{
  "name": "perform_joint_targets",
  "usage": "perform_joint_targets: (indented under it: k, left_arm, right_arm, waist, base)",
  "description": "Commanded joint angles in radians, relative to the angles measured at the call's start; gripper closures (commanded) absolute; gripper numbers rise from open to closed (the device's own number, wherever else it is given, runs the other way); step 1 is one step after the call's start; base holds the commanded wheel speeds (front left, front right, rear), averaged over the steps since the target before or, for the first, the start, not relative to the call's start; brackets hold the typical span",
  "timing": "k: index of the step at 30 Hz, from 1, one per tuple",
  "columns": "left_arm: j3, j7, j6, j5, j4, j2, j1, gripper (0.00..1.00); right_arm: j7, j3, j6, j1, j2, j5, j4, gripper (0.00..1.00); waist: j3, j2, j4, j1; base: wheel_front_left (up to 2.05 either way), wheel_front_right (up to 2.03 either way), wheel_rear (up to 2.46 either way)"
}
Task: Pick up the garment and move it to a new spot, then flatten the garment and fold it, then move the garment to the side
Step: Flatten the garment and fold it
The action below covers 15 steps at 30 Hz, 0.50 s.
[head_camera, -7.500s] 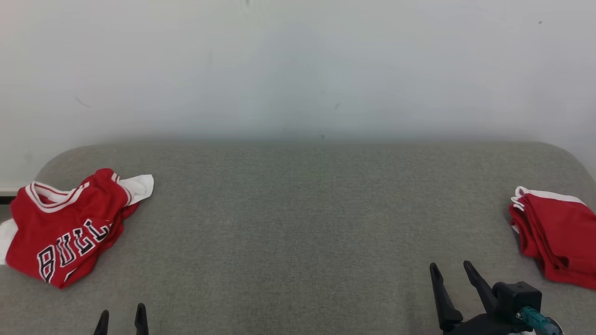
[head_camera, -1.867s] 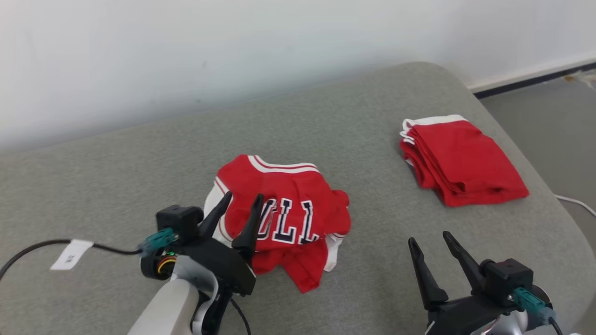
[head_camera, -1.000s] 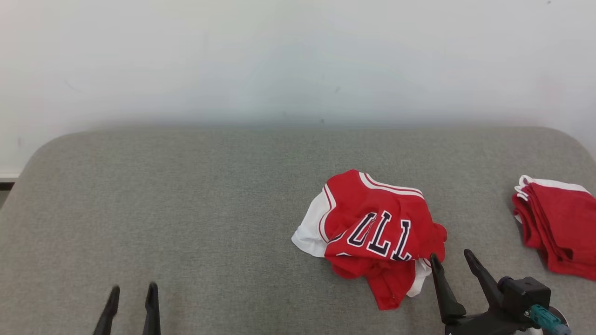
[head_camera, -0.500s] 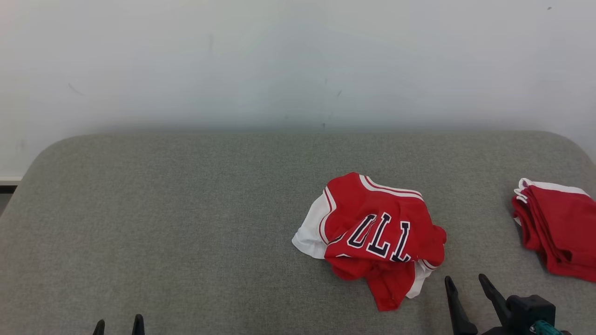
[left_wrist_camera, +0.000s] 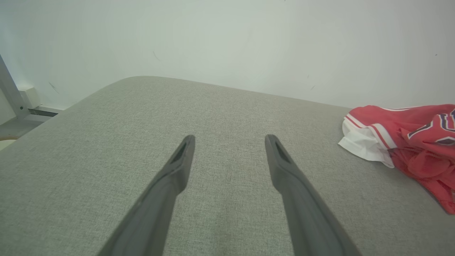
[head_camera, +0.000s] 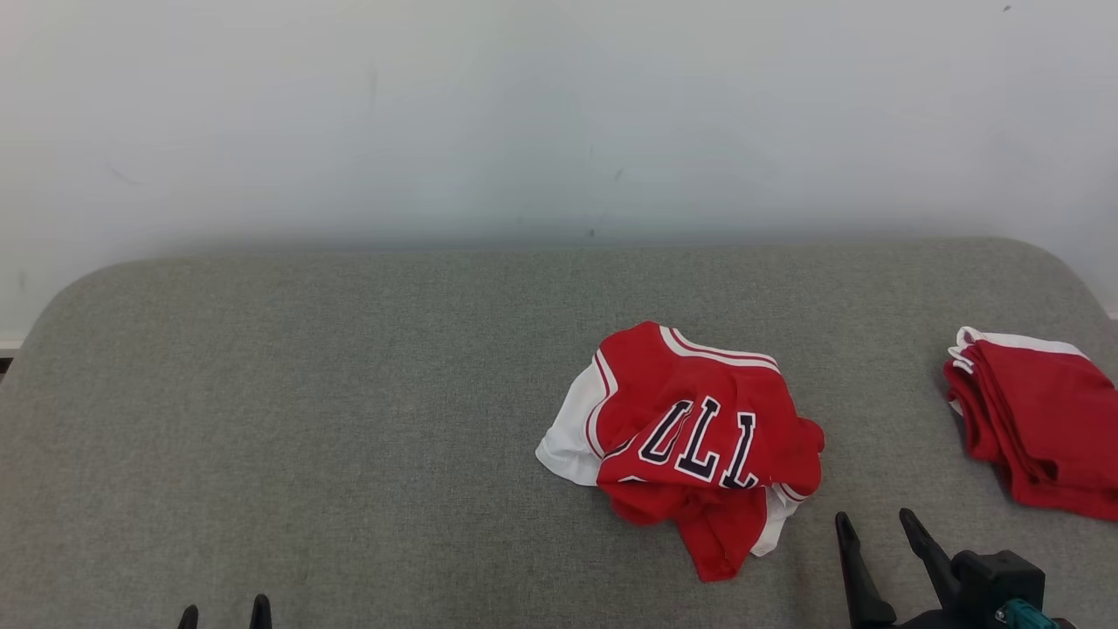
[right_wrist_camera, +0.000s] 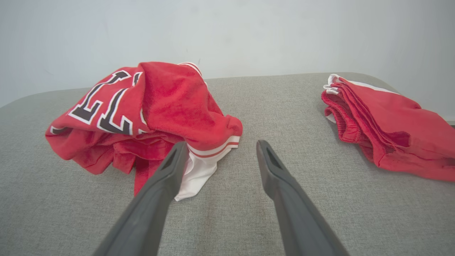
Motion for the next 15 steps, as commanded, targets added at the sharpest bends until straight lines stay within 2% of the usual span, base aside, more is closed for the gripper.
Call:
perform_joint_targets:
  k: [1, 15]
  left_arm:
    - [-0.003, -0.003, 0.001, 0.003, 0.001, -0.002, -0.01, 0.0]
    - [-0.004, -0.003, 0.001, -0.012, 0.016, -0.008, -0.015, 0.0]
  right_arm:
    - [-0.003, 0.003, -0.002, -0.007, 0.005, -0.003, -0.001, 0.0]
    - [0.001, 0.022, -0.002, -0.015, 0.011, 0.012, 0.007, 0.0]
  waist:
    - [0.0, 0.0, 0.001, 0.0]
    - [0.001, 0.0, -0.006, 0.0]
  base:
    - [0.0, 0.0, 0.0]
    - [0.0, 0.0, 0.0]
